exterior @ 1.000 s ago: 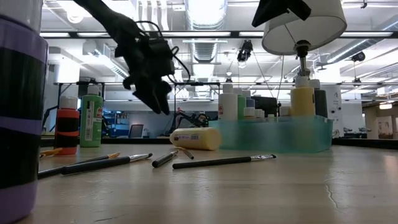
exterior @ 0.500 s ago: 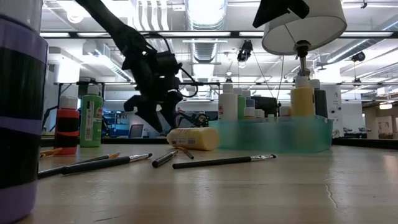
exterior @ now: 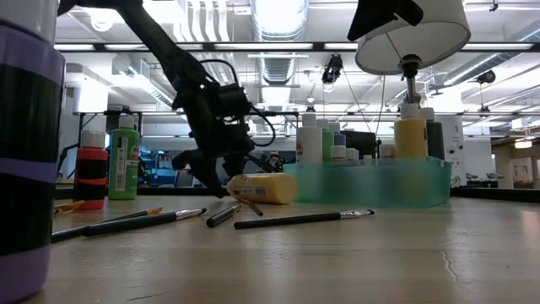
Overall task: Pick & Place Paint Supplies
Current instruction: Move the big yellow paint bottle to the bottom right of the table
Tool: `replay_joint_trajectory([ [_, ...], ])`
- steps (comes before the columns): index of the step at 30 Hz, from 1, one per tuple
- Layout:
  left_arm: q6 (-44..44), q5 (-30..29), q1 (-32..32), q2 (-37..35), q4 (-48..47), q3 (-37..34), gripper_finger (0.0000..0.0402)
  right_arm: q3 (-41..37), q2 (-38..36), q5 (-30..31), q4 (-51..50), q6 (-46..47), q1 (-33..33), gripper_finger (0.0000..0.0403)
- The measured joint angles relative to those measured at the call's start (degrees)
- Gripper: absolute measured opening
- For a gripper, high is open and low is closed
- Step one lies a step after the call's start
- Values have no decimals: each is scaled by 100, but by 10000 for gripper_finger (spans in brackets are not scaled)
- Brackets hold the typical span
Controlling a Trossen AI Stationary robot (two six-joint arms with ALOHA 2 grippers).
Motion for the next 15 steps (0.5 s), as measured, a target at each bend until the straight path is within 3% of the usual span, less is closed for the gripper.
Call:
replay_joint_trajectory([
  [5,3,-108,-28,35,-5,0,264,0,0,0,-104,7,0,8],
  [15,54,-127,-166,-98,68,4,166,0,0,55,-104,1,-4,8],
])
